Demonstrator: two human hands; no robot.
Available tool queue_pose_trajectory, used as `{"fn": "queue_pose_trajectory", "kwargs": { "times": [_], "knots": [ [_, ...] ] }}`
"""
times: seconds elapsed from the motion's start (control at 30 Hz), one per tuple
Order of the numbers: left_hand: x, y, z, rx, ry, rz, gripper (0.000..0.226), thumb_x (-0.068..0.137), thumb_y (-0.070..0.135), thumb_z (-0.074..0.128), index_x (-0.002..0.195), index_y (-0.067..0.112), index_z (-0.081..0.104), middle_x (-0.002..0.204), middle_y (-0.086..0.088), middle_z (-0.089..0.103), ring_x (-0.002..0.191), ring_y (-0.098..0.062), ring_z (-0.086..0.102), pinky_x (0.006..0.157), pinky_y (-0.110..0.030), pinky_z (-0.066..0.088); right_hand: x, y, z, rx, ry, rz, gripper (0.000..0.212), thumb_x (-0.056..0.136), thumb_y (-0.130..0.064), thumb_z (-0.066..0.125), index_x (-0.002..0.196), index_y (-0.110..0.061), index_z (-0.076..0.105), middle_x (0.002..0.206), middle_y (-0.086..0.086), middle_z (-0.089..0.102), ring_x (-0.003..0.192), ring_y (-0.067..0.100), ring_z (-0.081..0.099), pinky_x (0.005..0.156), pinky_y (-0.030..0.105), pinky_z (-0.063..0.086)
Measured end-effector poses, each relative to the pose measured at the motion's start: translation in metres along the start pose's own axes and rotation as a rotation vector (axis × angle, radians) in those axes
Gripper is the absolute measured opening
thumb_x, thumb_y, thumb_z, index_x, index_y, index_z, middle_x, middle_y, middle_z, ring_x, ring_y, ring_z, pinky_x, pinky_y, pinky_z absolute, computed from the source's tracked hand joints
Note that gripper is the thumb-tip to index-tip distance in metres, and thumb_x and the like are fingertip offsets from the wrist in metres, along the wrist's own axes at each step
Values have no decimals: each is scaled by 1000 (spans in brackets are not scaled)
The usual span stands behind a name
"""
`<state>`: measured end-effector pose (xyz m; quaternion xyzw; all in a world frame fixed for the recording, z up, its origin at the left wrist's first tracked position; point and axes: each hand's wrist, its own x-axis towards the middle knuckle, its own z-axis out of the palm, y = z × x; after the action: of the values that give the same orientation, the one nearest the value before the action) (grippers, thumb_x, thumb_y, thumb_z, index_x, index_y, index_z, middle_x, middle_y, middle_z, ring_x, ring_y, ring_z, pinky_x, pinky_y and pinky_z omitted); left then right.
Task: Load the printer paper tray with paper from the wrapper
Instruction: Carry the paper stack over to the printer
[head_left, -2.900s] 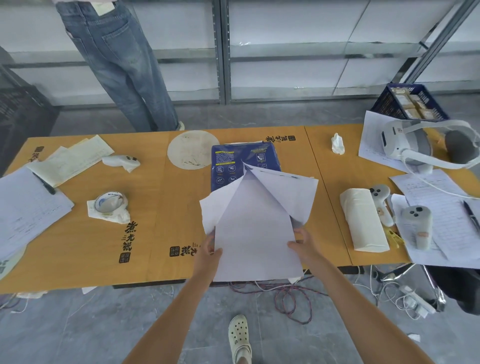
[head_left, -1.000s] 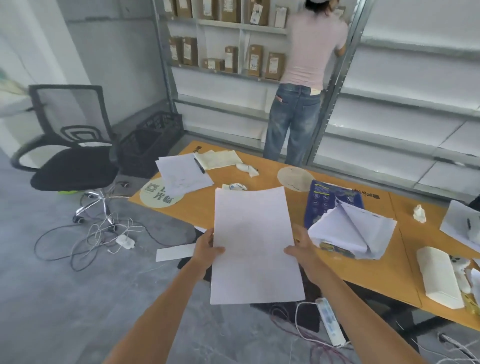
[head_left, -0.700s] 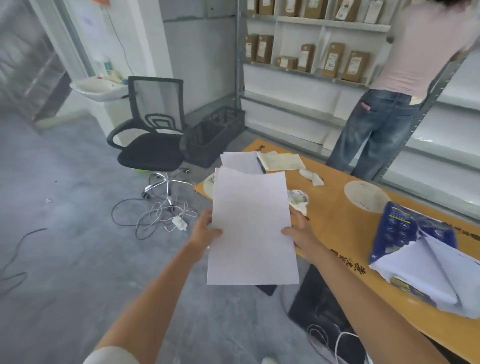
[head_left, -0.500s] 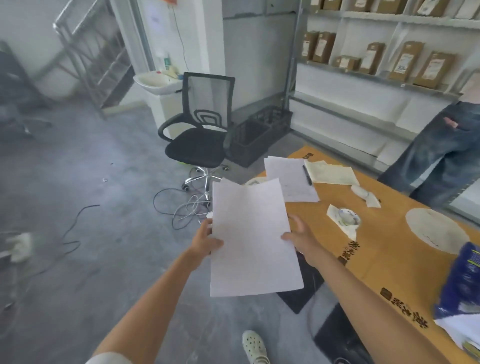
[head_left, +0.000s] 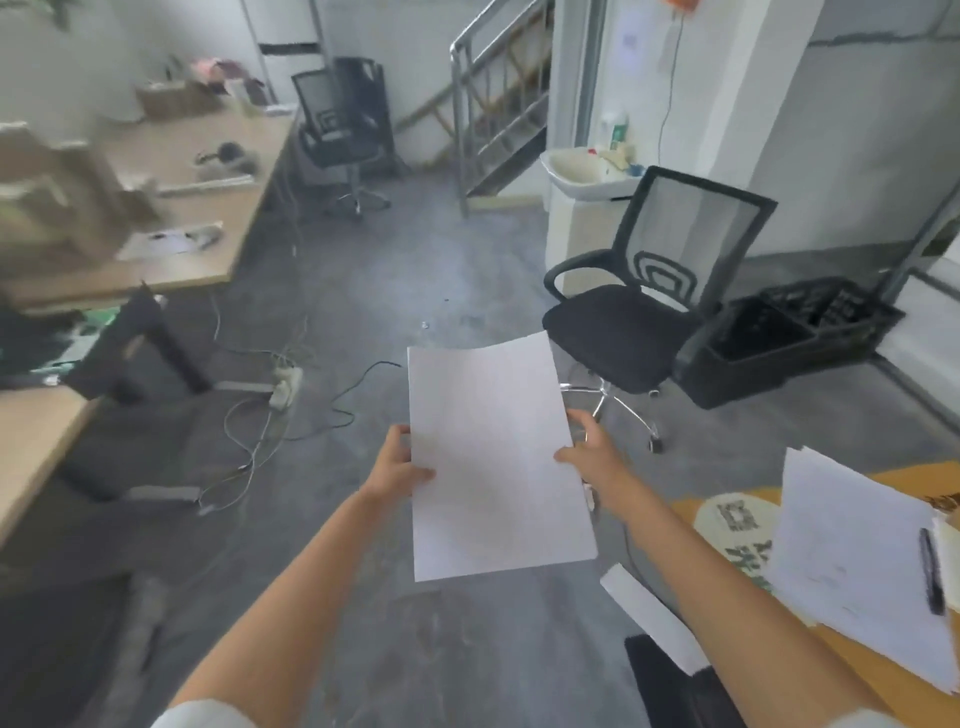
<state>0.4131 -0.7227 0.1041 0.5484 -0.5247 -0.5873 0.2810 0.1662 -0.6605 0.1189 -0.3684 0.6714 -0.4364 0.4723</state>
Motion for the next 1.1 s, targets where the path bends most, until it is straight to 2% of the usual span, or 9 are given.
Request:
{"fn": "queue_pose_trajectory", "kwargs": {
  "times": [0.1, 0.3, 0.4, 0.57, 0.7, 0.87, 0.97, 1.03, 1.1],
  "knots": [
    [22, 2, -41, -102, 85, 0, 53, 70, -18, 54, 109, 13, 35, 83, -14, 58, 65, -24, 58, 47, -21, 51, 51, -21, 41, -60, -101, 2, 56, 77, 17, 50, 126, -11, 45, 73, 7, 59, 45, 6, 58, 40, 12, 45],
    [84, -6, -136, -300, 271, -22, 67, 54, 0, 54, 119, 13, 42, 99, -17, 62, 78, -28, 61, 62, -31, 53, 145, -70, 146, -132, -258, -30, 53, 78, 17, 49, 123, -11, 45, 66, 6, 55, 34, -3, 53, 36, 11, 41],
    [115, 2, -190, -374, 337, -29, 68, 53, 0, 53, 120, 13, 45, 100, -12, 65, 80, -26, 63, 64, -32, 52, 196, -103, 204, -189, -332, -50, 54, 79, 14, 52, 127, -10, 45, 68, 8, 57, 41, 2, 58, 39, 13, 43],
    [158, 22, -280, -455, 490, 26, 61, 64, -3, 56, 120, 17, 47, 98, 1, 64, 82, -19, 64, 63, -29, 51, 260, -167, 307, -184, -449, -93, 51, 82, 7, 51, 122, -24, 45, 73, 8, 62, 59, 18, 58, 50, 22, 49],
    [179, 18, -339, -502, 640, 9, 55, 77, -10, 49, 123, 21, 47, 103, 1, 62, 87, -18, 61, 63, -29, 49, 297, -190, 384, -189, -541, -114, 53, 82, 8, 51, 130, -14, 45, 92, 12, 64, 67, 18, 60, 54, 22, 50],
    [198, 9, -409, -552, 783, -14, 57, 78, -9, 49, 121, 29, 49, 103, 5, 63, 91, -20, 61, 64, -30, 50, 337, -212, 478, -221, -708, -88, 57, 82, 6, 52, 133, -17, 41, 77, 9, 63, 58, 15, 61, 47, 19, 49],
    [206, 4, -449, -591, 890, -19, 57, 77, -9, 49, 116, 32, 50, 101, 5, 64, 93, -26, 62, 67, -33, 51, 365, -223, 542, -240, -827, -92, 59, 81, 6, 52, 135, -15, 40, 101, 18, 65, 71, 20, 63, 55, 24, 52],
    [208, 1, -476, -611, 959, -9, 58, 70, -5, 53, 118, 27, 54, 103, 1, 67, 95, -29, 64, 70, -36, 53, 379, -234, 589, -252, -911, -113, 58, 81, 7, 53, 134, -12, 40, 107, 13, 64, 76, 18, 62, 59, 27, 51],
    [209, 0, -501, -646, 1042, 3, 59, 64, -1, 53, 116, 27, 57, 99, 3, 69, 89, -25, 66, 69, -35, 54, 386, -249, 635, -289, -1012, -122, 57, 82, 6, 53, 133, -14, 39, 97, 2, 61, 76, 15, 61, 57, 26, 49]
  ]
}}
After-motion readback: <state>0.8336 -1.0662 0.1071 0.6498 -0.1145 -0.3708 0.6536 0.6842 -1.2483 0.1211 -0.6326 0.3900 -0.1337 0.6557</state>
